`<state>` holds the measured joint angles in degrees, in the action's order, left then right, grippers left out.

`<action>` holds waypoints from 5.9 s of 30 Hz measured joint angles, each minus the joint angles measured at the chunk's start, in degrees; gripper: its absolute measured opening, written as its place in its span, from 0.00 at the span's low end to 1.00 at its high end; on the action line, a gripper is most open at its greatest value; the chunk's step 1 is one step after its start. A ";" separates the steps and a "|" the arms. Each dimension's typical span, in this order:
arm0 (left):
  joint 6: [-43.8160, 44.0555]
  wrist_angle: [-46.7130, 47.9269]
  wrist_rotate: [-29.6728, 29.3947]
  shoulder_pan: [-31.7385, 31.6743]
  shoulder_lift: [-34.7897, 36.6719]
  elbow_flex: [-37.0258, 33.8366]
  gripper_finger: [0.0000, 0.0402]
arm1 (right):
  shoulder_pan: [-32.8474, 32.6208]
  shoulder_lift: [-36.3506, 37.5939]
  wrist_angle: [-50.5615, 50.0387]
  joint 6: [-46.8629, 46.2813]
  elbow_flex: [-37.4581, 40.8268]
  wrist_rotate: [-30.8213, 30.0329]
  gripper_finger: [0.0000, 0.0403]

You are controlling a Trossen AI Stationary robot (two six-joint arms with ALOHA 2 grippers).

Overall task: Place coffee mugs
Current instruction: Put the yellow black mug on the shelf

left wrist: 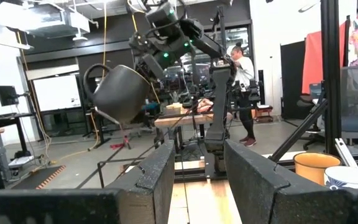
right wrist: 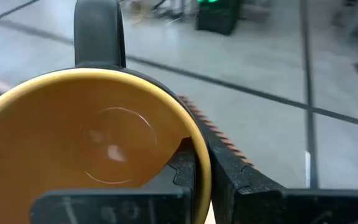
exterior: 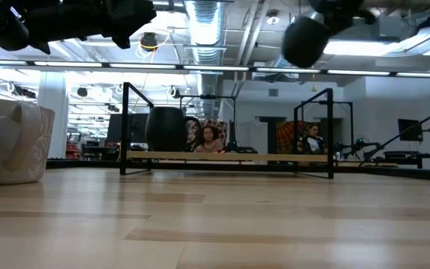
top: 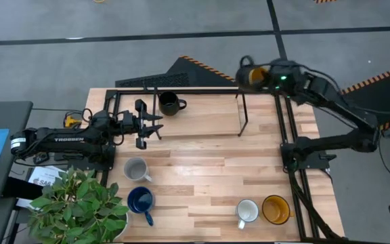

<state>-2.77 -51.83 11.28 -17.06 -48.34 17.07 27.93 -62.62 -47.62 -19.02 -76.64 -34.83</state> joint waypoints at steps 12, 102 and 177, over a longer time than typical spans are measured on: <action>0.03 0.04 -0.06 0.00 0.00 0.02 0.32 | -14.46 -24.47 2.30 5.69 -7.28 5.73 0.11; 0.45 0.34 -0.13 0.00 0.02 0.01 0.32 | -4.90 -49.17 8.75 7.39 -19.41 14.98 0.49; -1.47 2.23 -4.65 -0.02 0.02 0.00 0.32 | -4.94 -41.69 17.16 18.69 -2.01 12.66 0.04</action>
<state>-4.25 -49.60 6.63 -17.08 -48.32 17.06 22.98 -104.31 -30.46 -0.34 -78.65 -22.17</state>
